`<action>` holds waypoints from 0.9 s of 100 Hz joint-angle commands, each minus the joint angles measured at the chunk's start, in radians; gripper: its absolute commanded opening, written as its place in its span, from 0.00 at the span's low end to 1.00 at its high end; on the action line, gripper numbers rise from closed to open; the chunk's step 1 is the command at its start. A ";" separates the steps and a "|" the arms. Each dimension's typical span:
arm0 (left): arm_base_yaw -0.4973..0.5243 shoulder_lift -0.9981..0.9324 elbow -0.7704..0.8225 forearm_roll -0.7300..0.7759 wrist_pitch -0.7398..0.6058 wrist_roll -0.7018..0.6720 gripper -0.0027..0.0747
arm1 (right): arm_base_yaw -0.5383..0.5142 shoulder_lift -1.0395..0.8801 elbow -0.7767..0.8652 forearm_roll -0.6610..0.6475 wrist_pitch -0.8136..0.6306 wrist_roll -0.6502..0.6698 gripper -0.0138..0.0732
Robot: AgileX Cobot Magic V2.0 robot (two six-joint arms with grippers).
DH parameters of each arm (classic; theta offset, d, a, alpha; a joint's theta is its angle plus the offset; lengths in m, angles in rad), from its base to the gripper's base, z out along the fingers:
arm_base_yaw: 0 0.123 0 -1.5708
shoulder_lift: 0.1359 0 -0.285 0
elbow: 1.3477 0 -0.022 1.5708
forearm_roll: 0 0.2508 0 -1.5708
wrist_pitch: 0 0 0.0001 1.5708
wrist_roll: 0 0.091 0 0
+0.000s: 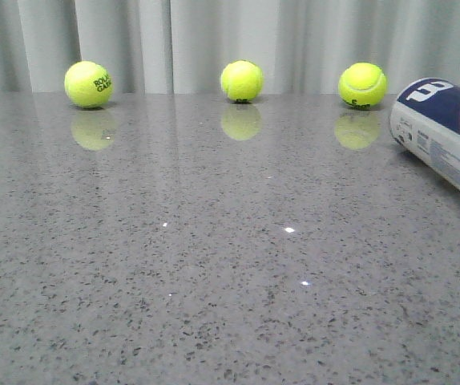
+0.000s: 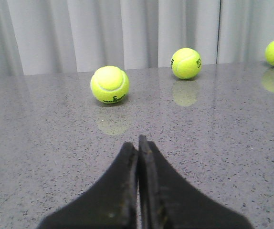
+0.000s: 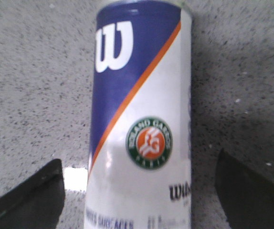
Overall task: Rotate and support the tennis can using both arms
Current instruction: 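Grasp the white-and-blue Wilson can with the right gripper, then lift and carry the can toward the table centre, lay it down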
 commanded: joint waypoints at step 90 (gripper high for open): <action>0.001 -0.029 0.043 0.000 -0.080 -0.009 0.01 | 0.076 0.217 -0.330 0.103 0.096 -0.418 0.48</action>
